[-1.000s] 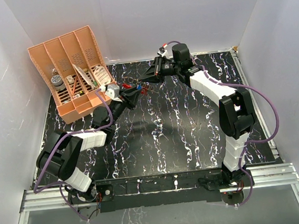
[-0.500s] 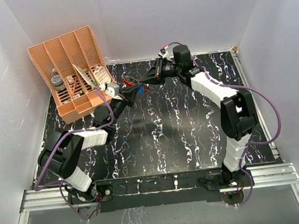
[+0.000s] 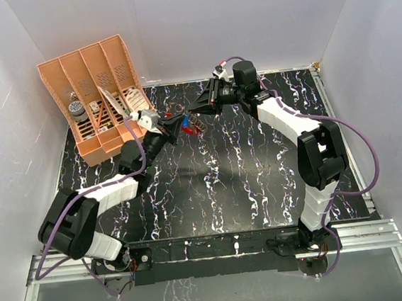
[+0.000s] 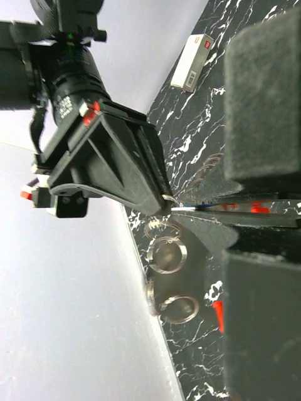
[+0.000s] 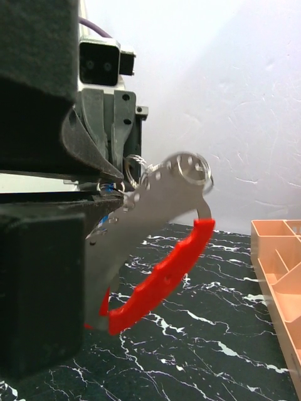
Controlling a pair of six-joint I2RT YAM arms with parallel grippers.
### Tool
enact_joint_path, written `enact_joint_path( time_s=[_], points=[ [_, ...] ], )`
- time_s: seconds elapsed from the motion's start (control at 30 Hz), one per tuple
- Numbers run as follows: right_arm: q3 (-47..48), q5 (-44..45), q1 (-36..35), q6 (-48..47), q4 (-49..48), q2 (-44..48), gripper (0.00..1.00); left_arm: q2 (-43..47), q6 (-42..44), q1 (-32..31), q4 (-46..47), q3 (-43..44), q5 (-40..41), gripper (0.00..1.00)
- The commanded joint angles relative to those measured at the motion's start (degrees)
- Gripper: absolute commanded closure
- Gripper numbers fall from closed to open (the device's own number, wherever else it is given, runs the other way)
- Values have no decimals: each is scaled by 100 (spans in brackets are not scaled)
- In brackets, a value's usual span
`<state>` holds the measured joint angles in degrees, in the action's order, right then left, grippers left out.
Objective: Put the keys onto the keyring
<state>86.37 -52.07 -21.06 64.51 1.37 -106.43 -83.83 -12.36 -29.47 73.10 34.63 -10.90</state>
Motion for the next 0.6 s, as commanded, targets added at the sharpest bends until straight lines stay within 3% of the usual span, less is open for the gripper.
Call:
enact_joint_path(
  time_s=[0.0, 0.07, 0.37, 0.47, 0.57],
  points=[
    [20, -136, -33, -95, -412, 275, 87, 648, 381, -12, -317, -97, -13, 100],
    [-54, -158, -23, -48, -522, 326, 83, 800, 420, -14, -604, -86, -92, 100],
    [-286, -108, 213, -207, -697, 630, 79, 1221, 375, 81, -1389, 72, -515, 100],
    [-163, 92, 276, -1003, -117, 790, 79, 1334, 371, 173, -1669, 153, -753, 100],
    [30, 743, 270, -2482, 761, 958, 80, 1430, 338, 292, -1961, 302, -1093, 100]
  ],
)
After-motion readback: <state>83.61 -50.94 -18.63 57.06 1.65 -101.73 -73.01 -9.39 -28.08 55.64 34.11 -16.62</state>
